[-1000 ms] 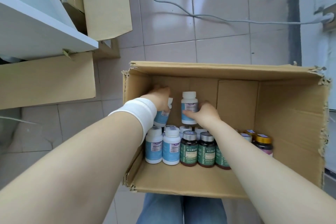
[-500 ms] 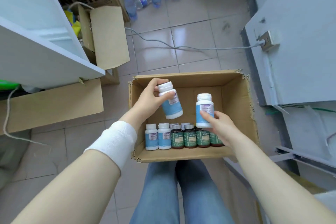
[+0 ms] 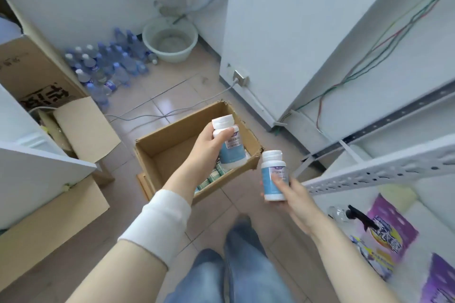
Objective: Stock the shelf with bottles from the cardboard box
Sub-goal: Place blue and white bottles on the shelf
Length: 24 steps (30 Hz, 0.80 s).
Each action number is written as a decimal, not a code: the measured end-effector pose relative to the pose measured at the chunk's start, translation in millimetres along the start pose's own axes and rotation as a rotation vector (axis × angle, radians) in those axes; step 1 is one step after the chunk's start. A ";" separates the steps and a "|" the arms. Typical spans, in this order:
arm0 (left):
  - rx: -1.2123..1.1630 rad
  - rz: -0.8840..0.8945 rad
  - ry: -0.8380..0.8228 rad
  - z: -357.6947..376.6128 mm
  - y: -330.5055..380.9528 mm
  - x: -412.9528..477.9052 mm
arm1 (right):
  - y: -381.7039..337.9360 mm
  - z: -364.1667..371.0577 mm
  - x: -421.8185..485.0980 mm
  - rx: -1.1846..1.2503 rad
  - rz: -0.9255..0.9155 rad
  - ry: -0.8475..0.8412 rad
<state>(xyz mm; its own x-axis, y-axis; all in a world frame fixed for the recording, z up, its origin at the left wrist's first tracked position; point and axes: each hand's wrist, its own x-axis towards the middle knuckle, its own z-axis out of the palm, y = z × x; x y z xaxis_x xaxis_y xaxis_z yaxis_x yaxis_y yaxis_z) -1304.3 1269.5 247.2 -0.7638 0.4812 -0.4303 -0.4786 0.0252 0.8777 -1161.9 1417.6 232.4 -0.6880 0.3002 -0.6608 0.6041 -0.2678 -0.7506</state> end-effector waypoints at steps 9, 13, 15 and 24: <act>0.093 0.098 -0.379 155.7 32.8 -102.1 | 23.6 -82.2 -165.5 0.280 -0.169 0.249; 0.103 0.191 -0.540 253.2 34.7 -166.9 | 45.6 -140.1 -256.6 0.308 -0.293 0.400; 0.103 0.244 -0.635 306.2 33.1 -210.3 | 61.7 -176.6 -304.4 0.278 -0.355 0.479; 0.183 0.382 -0.941 521.8 -2.8 -393.0 | 139.3 -327.0 -505.9 0.290 -0.528 0.750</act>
<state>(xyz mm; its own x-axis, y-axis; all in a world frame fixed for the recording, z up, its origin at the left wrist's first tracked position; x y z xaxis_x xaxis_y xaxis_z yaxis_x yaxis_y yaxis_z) -776.8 1537.5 524.0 -0.1654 0.9741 0.1545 -0.1417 -0.1785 0.9737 -598.2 1527.8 461.1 -0.3453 0.9275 -0.1431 0.0979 -0.1160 -0.9884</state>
